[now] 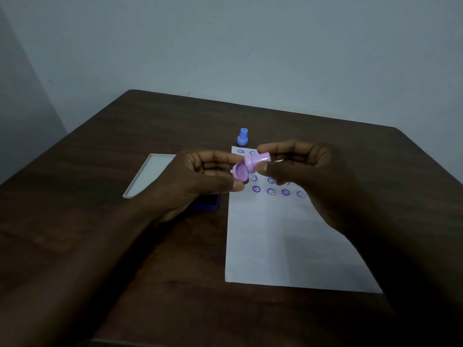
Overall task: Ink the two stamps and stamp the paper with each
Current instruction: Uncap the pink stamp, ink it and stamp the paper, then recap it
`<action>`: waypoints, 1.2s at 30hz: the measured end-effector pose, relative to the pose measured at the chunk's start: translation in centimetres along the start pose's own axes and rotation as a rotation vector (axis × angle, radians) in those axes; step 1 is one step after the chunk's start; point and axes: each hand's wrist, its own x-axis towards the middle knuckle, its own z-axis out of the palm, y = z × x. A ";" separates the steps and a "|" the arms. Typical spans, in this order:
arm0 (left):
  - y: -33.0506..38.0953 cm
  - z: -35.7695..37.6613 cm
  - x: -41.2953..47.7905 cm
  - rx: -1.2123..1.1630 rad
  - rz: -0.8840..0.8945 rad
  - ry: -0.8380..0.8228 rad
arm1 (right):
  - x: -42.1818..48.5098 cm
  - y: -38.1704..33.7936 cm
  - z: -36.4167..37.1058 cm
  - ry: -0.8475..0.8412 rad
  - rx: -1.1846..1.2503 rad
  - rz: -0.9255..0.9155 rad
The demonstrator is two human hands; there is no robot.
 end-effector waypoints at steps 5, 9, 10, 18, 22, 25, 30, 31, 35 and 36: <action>0.1 -0.1 0.1 0.030 0.010 -0.007 | -0.2 0.3 0.6 0.040 -0.103 -0.055; 0.1 0.0 0.1 0.050 0.025 -0.003 | -0.3 0.3 0.8 0.049 -0.172 -0.094; 0.1 -0.1 0.1 0.057 0.025 -0.002 | -0.2 0.3 0.8 0.052 -0.191 -0.102; 0.1 0.4 0.0 0.208 0.019 -0.005 | -0.2 0.8 0.7 0.006 -0.341 -0.186; -0.1 0.4 -0.1 0.207 0.053 0.030 | 0.0 0.3 0.8 -0.012 -0.359 -0.190; -0.3 0.2 0.0 0.232 0.042 0.024 | 0.1 0.5 0.7 -0.030 -0.328 -0.172; -0.2 0.1 0.5 0.182 0.034 0.046 | 1.4 0.7 -0.1 -0.013 -0.103 -0.042; -0.1 0.0 0.5 0.168 0.039 0.066 | 2.1 0.8 -0.3 0.000 -0.078 -0.018; 0.2 -1.0 0.8 0.075 0.014 0.216 | 5.2 0.9 -2.0 0.081 -0.028 0.012; 0.2 -1.3 0.9 0.061 0.003 0.251 | 6.0 1.0 -2.5 0.108 -0.018 0.007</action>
